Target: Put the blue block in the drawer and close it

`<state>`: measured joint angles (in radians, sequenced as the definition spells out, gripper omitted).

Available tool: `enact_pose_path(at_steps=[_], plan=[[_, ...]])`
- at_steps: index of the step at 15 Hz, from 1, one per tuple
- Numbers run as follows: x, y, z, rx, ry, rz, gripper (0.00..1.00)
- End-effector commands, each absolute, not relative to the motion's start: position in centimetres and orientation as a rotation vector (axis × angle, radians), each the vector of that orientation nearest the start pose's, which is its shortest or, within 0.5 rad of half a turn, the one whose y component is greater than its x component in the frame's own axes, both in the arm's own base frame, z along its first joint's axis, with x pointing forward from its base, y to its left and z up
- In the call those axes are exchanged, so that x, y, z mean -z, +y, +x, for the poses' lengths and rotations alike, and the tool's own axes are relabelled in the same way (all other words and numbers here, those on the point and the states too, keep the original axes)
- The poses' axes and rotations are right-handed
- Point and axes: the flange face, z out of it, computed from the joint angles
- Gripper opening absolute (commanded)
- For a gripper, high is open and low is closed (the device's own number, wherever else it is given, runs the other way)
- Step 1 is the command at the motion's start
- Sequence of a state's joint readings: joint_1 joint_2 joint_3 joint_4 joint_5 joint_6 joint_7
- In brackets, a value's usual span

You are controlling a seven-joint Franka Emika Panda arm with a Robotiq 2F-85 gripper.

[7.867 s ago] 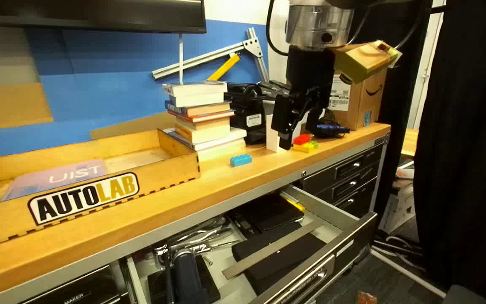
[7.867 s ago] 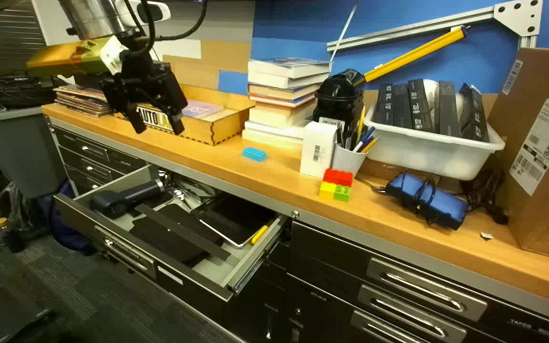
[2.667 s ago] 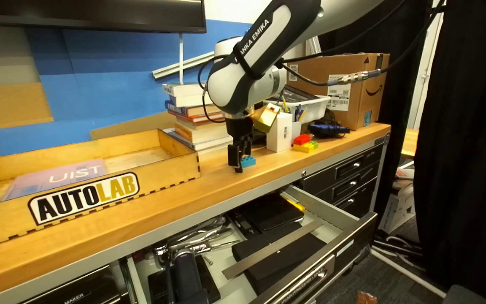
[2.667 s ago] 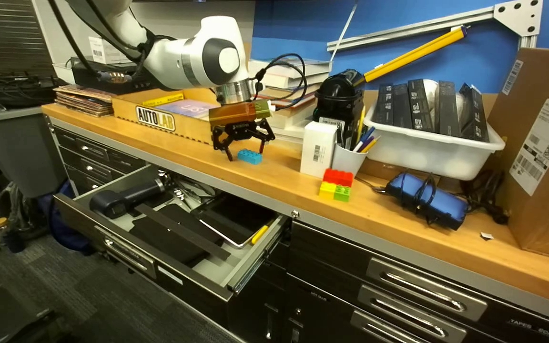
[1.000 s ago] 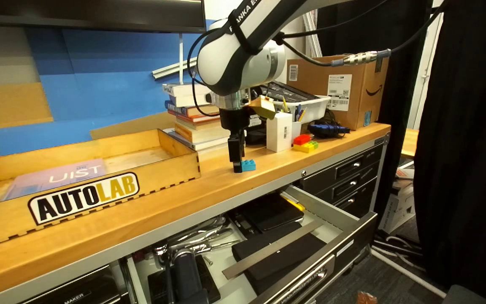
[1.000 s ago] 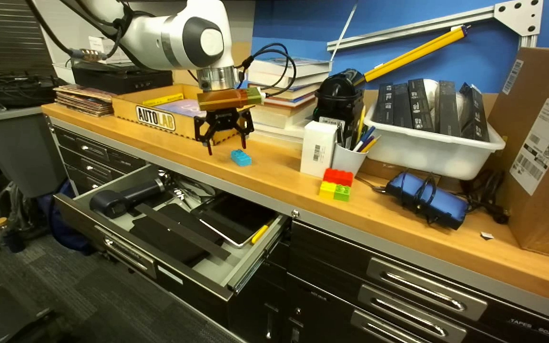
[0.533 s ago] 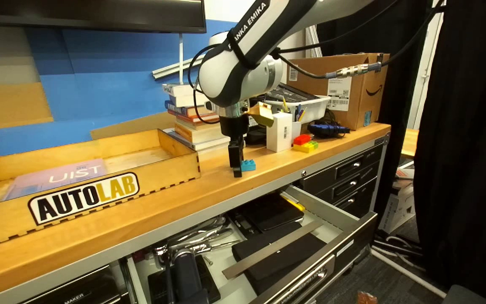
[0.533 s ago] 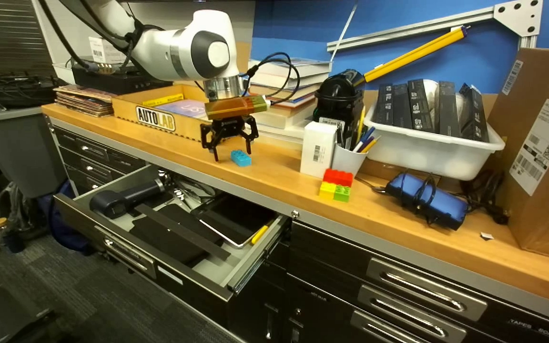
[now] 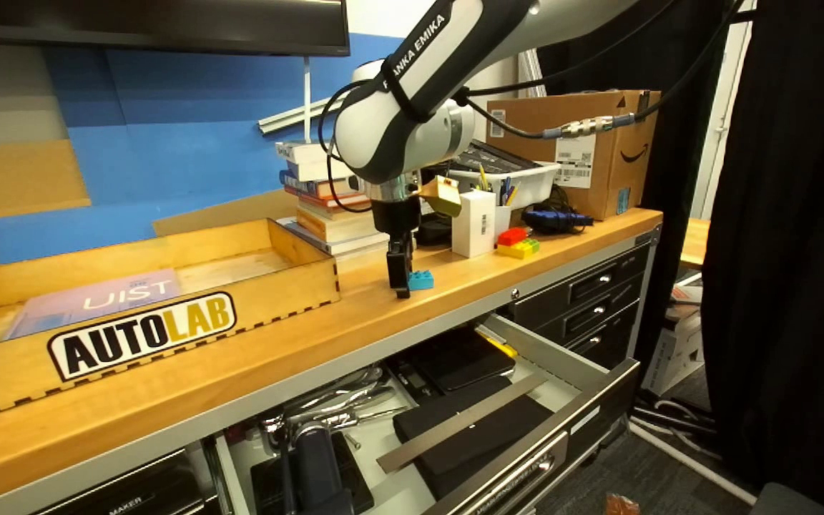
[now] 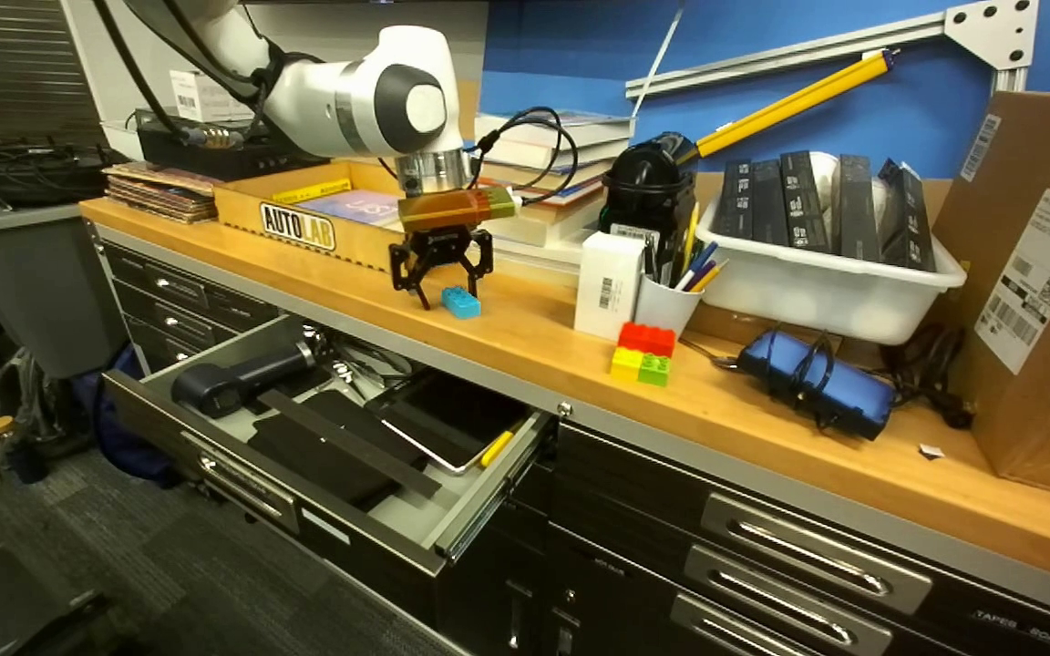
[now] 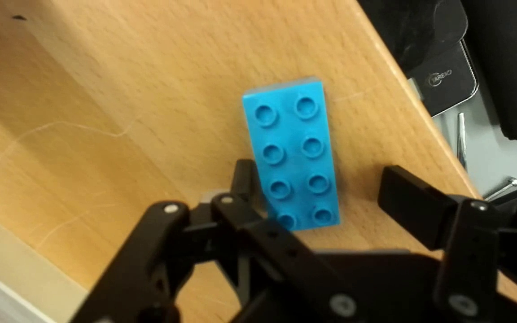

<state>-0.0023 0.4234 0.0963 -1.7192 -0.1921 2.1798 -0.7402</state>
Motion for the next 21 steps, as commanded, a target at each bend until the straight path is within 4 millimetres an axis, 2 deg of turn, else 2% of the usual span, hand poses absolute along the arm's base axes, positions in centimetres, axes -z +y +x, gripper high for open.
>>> enact_pose_path(at_steps=[1, 4, 5, 9, 14, 17, 21], plan=[[-34.6, 4.3, 66.7, -0.043, -1.477, -2.907, 0.41], [-34.8, 4.1, 66.3, -0.061, -1.472, -2.903, 0.19], [-35.0, 4.1, 66.1, -0.064, -1.469, -2.899, 0.16], [-36.4, 4.3, 63.8, -0.082, -1.506, -2.874, 0.14], [-36.9, 3.6, 59.0, -0.148, -1.563, -2.848, 0.15], [-36.3, 3.2, 56.2, -0.186, -1.578, -2.828, 0.15], [-33.9, 3.6, 53.4, -0.241, -1.611, -2.769, 0.15]])
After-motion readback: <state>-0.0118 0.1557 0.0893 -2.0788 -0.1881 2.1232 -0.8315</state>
